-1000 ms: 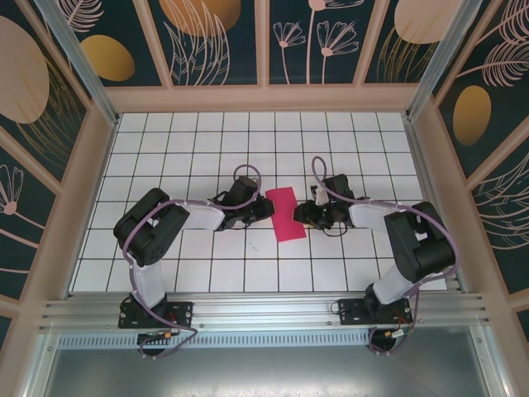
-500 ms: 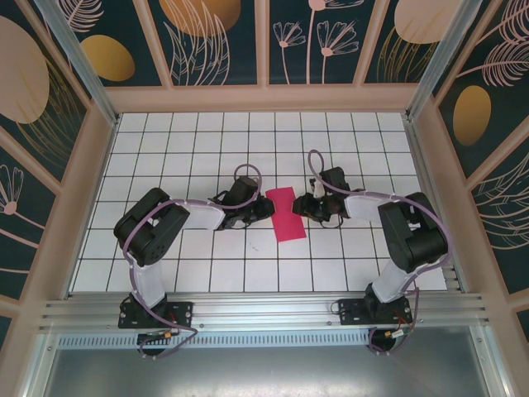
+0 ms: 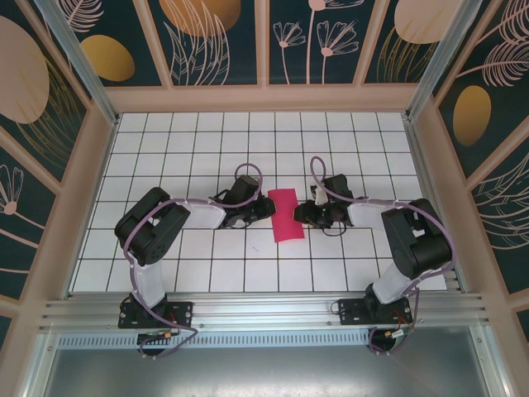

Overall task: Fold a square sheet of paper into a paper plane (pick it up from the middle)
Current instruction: Third fold the triangle at the center of the table.

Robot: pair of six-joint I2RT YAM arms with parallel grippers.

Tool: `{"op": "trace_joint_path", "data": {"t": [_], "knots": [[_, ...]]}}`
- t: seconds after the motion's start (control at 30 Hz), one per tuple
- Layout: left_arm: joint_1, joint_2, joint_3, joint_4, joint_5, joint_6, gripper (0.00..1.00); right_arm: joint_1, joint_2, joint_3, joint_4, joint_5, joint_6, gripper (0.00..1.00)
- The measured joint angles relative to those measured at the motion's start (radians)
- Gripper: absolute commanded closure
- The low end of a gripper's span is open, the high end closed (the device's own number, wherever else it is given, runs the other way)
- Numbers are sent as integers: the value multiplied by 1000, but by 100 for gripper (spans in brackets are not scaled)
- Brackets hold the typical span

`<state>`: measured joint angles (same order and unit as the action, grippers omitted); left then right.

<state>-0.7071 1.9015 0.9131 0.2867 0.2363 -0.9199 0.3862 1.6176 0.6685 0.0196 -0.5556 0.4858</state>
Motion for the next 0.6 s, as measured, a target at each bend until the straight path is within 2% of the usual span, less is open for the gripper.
{"op": "trace_joint_path", "data": {"t": [0.27,0.37,0.47,0.6], "knots": [[0,0,0,0,0,0,75,-7,-27,-30,10,-32,41,70],[0,0,0,0,2,3,75,-14,-28,-30,18,-43,51,76],[0,0,0,-2,2,11,75,-18,-28,-30,23,-48,55,90],[0,-12,-6,-8,-7,23,72,-20,-28,-30,23,-55,53,98]]}}
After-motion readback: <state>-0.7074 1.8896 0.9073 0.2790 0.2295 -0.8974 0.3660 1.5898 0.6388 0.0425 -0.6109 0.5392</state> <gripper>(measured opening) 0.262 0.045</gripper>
